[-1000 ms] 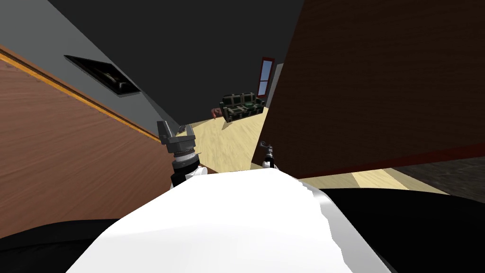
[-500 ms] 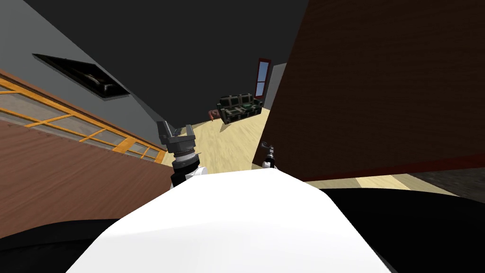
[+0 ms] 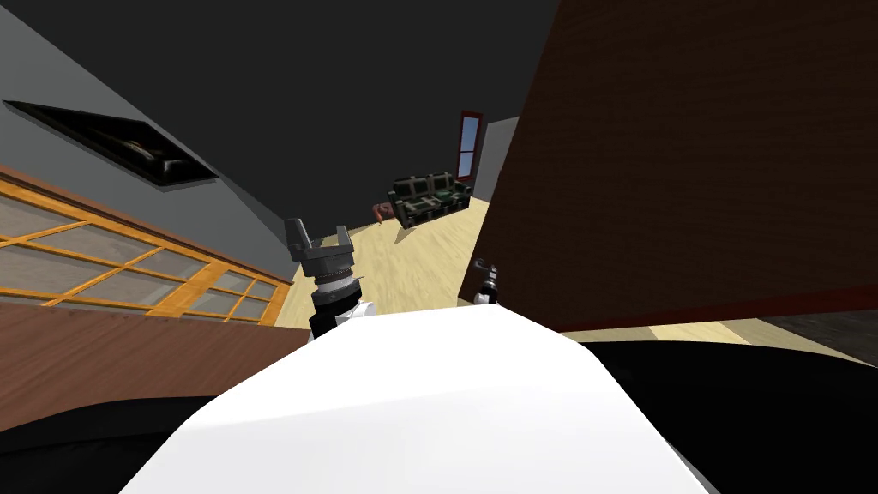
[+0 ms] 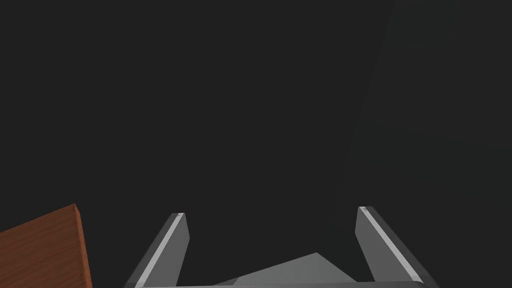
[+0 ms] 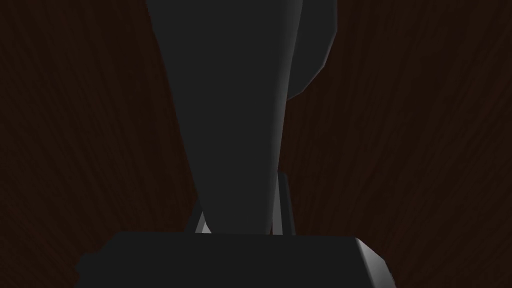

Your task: Push the door open

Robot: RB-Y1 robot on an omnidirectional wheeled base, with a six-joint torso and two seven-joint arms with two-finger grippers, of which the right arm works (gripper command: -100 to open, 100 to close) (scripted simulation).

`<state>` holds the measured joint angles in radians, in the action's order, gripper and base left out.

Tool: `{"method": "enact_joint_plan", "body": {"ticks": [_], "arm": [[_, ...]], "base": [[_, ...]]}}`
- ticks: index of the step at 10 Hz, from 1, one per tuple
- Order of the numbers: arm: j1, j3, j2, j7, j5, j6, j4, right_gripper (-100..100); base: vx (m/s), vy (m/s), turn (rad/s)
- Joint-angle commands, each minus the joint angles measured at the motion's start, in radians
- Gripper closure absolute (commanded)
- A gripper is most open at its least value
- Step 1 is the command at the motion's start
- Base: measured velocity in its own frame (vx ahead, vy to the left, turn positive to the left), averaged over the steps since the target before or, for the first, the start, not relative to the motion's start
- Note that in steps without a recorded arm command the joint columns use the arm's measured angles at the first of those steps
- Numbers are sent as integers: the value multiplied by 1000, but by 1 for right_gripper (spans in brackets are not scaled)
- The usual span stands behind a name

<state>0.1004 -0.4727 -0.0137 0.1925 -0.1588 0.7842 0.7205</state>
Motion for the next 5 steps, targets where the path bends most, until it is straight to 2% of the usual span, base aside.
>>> {"method": "enact_joint_plan", "body": {"ticks": [1,2,3,4,5], "arm": [[7,-3,-26,6,0,0,13,100],[-3,-10,-10,4,-3,3,5,100],[-5,-29,20,11,-14,5,9,100],[-4,-37,29,14,-18,5,10,100],[-4,-37,29,14,-18,5,6,100]], "base": [[169,35,-52],[63,-1,-54],[108,1,-34],[181,-23,-28],[139,-11,-9]]}}
